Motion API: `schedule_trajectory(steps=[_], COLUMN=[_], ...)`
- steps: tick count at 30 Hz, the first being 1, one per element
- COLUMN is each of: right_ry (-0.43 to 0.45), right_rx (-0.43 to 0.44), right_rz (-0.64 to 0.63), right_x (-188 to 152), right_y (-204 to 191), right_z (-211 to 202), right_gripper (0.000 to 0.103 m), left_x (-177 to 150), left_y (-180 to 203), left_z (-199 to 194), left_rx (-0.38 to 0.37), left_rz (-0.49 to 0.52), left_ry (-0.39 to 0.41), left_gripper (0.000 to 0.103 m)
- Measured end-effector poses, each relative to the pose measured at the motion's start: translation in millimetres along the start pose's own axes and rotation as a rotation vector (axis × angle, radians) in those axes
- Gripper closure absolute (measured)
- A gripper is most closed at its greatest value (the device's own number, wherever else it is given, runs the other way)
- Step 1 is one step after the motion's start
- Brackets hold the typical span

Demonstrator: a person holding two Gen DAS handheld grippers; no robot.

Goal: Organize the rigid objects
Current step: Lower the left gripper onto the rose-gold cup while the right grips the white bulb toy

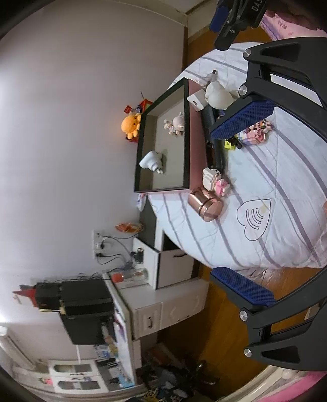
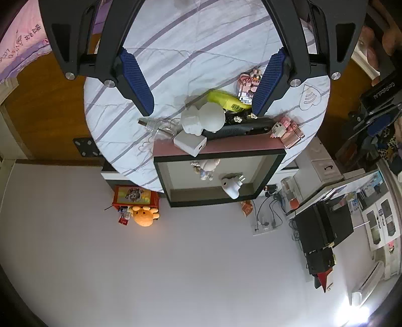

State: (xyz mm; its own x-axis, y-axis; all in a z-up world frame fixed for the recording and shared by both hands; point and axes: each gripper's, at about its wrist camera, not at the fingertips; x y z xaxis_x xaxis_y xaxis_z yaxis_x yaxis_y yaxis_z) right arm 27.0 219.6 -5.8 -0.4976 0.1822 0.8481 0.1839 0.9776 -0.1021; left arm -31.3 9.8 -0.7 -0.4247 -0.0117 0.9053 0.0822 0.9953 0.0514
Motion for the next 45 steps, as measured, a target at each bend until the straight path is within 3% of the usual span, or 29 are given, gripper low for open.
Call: schedule_trajectory(steps=[10,24,38,41,45], right_ry=[-0.072,-0.183,-0.261,-0.268,-0.259], right_rx=[-0.025,0.012,0.023,0.055,0.067], right_rz=[0.015,0.016,0.033,0.056,0.053], right_x=[-6,-10,-19,-24,-25], right_y=[9,3,11,14,15], right_z=[34,108,153,157,155], right_gripper=[0.021,0.021,0.022,0.029,0.03], left_x=[-9,-19,-30,-33,-38], left_y=[-3,-20,-23,-23,-18], left_z=[53,147,197,197,195], left_rx=[-0.014,-0.031,-0.088,-0.116,-0.127], left_rz=[0.045,0.06,0.089,0.087,0.114], left_ry=[-0.084,-0.191,-0.253,-0.264,-0.278], left_gripper=[0.0,0.0,0.002,0.014,0.048])
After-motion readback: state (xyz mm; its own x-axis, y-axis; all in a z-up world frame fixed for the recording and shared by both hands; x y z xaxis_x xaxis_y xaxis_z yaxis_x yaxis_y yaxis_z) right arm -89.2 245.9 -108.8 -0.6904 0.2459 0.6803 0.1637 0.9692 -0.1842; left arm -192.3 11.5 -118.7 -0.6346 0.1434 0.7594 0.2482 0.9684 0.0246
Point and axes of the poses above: each gripper's, at about its wrist camera, not at the fingertips, and z roughly the way its jaws point, y to its right, x to its top, and after that the axes turned 9 degrees about y, right-handed
